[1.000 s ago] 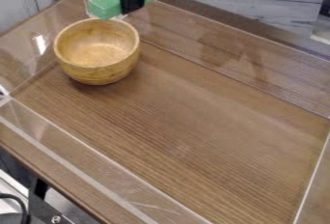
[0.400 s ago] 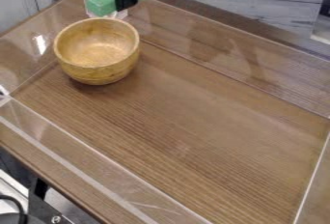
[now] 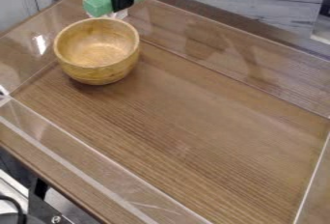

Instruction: Put the green block in the brown bowl

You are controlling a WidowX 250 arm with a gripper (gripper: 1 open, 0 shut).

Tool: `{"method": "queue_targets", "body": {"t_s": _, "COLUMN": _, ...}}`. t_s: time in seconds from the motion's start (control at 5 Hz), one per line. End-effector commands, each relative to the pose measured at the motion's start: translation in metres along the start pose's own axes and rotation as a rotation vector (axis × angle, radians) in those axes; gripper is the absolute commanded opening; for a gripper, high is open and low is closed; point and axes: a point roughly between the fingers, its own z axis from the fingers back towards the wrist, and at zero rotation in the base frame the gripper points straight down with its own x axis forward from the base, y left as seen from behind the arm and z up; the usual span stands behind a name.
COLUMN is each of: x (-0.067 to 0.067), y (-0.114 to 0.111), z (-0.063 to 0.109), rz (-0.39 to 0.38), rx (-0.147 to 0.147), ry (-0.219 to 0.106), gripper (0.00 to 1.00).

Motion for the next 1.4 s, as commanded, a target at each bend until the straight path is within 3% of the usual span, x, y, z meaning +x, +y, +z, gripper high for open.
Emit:
{"method": "queue_targets", "body": {"t_s": 0.0, "x": -0.001, "y": 0.005, "z": 0.013, "rz": 0.000, "rx": 0.028, "ry": -0.054, "gripper": 0.00}}
{"method": "queue_targets", "body": {"t_s": 0.4, "x": -0.009, "y": 0.005, "z": 0.008, "rz": -0.008, "rx": 0.024, "ry": -0.068, "gripper": 0.00}}
{"method": "queue_targets", "body": {"t_s": 1.2, "x": -0.005, "y": 0.023, "z": -0.017, "rz": 0.009, "rx": 0.021, "ry": -0.096, "gripper": 0.00}}
